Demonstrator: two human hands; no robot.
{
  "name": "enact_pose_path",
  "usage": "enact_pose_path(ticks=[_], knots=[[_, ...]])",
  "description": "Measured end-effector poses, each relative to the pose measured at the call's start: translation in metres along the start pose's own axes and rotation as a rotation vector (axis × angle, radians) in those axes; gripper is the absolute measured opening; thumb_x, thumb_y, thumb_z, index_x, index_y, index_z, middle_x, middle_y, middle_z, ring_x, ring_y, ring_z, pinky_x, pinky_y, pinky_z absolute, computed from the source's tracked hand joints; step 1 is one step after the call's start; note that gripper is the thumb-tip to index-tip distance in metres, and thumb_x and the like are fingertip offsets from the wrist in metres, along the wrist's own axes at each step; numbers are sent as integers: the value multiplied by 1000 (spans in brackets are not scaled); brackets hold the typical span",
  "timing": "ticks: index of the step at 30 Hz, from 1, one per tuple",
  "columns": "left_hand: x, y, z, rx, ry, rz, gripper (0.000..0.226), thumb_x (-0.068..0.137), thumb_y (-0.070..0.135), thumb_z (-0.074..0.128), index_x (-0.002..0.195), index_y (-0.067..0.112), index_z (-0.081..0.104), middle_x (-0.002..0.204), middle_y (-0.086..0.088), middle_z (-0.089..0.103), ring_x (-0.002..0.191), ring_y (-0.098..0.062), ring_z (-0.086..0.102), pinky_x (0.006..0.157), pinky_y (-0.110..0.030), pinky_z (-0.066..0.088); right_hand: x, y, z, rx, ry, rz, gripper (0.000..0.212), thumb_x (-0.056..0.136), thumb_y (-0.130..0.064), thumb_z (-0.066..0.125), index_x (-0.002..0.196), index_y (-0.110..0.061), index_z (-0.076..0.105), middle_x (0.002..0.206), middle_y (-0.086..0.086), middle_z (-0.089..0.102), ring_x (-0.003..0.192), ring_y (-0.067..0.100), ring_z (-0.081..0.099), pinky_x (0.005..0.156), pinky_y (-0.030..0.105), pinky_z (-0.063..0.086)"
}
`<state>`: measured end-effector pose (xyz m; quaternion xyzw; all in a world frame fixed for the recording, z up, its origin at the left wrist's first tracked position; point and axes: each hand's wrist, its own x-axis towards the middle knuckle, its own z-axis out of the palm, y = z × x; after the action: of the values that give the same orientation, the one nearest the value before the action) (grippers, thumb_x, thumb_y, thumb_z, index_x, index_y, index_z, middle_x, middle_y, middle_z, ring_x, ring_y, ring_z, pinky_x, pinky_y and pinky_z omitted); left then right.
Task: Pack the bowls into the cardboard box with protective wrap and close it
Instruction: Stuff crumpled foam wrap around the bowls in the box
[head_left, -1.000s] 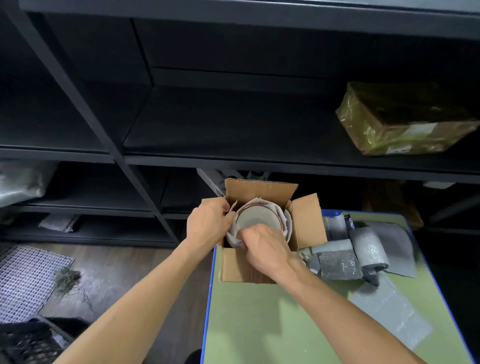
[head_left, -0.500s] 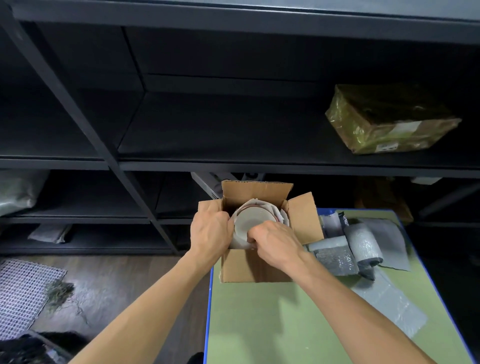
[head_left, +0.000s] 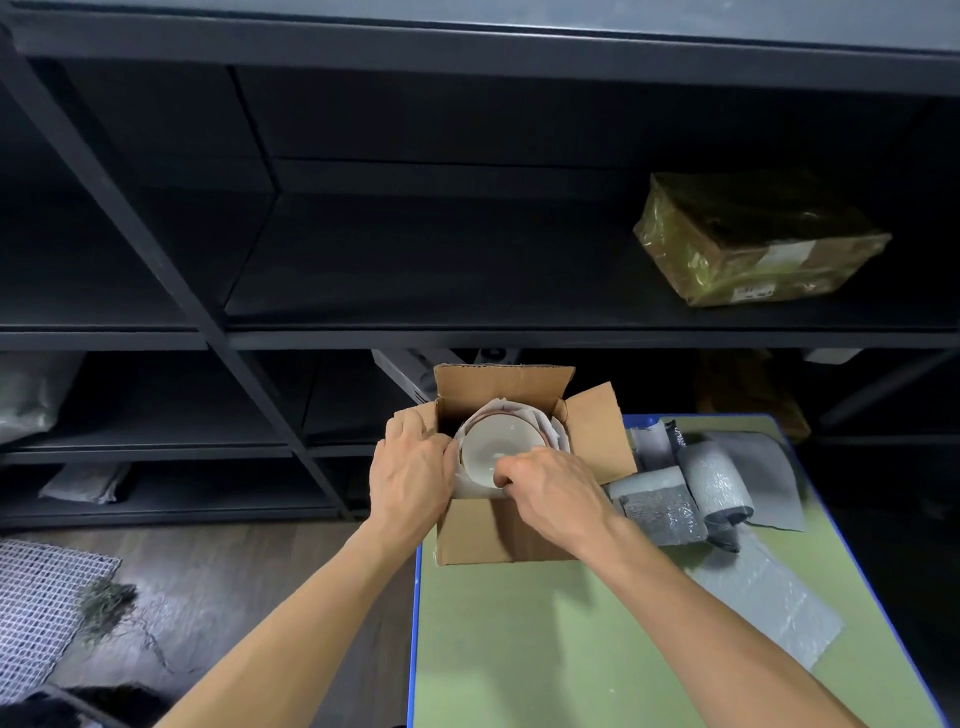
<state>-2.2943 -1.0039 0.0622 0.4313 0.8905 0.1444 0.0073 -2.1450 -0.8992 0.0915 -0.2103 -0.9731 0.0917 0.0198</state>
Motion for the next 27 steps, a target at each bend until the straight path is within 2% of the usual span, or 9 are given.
enact_pose_path(ticks=[3, 5, 9, 15, 19, 22, 24, 27], knots=[[-6, -1, -1, -11, 77, 28, 31, 97, 31, 50, 81, 18, 74, 87, 4, 40, 88, -23, 45, 65, -34, 43, 0, 1, 1, 18, 10, 20, 24, 92, -8, 52, 95, -25, 69, 89, -2, 71, 91, 23, 60, 62, 32, 29], [-7, -2, 1, -3, 54, 28, 26, 95, 28, 54, 82, 17, 73, 86, 1, 47, 84, -22, 45, 64, -35, 44, 2, -1, 2, 26, -2, 28, 24, 91, -8, 52, 94, -25, 69, 90, -2, 71, 92, 23, 60, 63, 31, 29], [-4, -2, 3, -22, 30, 6, 26, 95, 28, 52, 84, 14, 71, 90, -4, 54, 84, -22, 47, 65, -34, 43, 4, -2, 3, 42, -11, 34, 21, 92, -10, 53, 92, -23, 70, 90, 0, 71, 94, 25, 62, 63, 31, 31], [-3, -5, 0, -68, 20, 9, 31, 100, 31, 46, 85, 18, 70, 86, 4, 44, 81, -16, 38, 66, -30, 37, -6, -1, 7, 25, 61, 33, 24, 93, -7, 53, 99, -23, 70, 90, -3, 71, 92, 23, 61, 61, 31, 31], [-14, -8, -8, -188, 40, 10, 28, 102, 29, 43, 102, 22, 70, 87, 4, 53, 80, -15, 42, 68, -30, 43, -17, 1, 11, 64, 120, 37, 18, 92, -10, 60, 100, -21, 71, 88, -5, 69, 90, 21, 59, 64, 33, 45], [-26, -8, -15, -253, 27, 2, 23, 99, 30, 50, 116, 22, 64, 97, 3, 60, 85, -14, 46, 69, -30, 45, -28, 3, 13, 117, 187, 43, 10, 88, -11, 68, 91, -20, 72, 83, -7, 67, 83, 20, 59, 63, 31, 46], [-32, -9, -17, -284, 10, -19, 22, 97, 27, 54, 117, 21, 61, 100, 3, 61, 88, -15, 49, 69, -31, 47, -34, 3, 15, 126, 207, 59, 10, 86, -12, 71, 91, -21, 72, 85, -9, 66, 85, 19, 58, 61, 30, 46], [-38, -10, -13, -296, 6, -21, 21, 96, 23, 56, 116, 20, 61, 98, 4, 60, 86, -13, 47, 66, -26, 40, -39, 2, 17, 125, 215, 91, 9, 88, -17, 70, 94, -23, 70, 91, -12, 63, 92, 16, 57, 61, 30, 48]])
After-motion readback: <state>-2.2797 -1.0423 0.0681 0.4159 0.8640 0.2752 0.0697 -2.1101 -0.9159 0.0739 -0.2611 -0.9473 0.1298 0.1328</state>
